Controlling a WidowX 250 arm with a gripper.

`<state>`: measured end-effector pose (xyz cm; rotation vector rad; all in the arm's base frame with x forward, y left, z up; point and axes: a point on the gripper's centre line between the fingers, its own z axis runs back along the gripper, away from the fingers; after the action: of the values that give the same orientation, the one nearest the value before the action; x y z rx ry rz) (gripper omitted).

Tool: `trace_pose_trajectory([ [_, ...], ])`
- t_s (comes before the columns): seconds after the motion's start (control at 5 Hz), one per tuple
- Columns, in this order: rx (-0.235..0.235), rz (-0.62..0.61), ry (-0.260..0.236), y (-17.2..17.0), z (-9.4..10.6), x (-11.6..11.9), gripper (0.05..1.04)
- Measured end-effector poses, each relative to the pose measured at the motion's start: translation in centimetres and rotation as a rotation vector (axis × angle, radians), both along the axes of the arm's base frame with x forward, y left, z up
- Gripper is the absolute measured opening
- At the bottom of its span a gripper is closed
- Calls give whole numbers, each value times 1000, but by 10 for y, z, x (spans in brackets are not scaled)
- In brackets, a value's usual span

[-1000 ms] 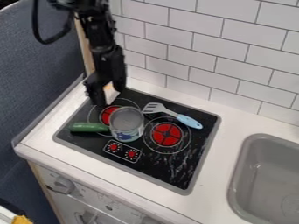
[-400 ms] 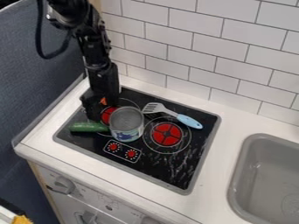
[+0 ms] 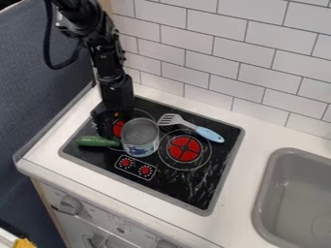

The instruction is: Move the grey can to the right side of the stove

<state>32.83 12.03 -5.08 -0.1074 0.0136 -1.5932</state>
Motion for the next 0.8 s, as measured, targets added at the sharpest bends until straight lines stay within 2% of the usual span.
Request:
trace_pose_trajectory([
  [0.6, -8, -17, 14, -41, -11, -8, 1001],
  [0.8, -36, -25, -1, -59, -12, -4, 1001],
])
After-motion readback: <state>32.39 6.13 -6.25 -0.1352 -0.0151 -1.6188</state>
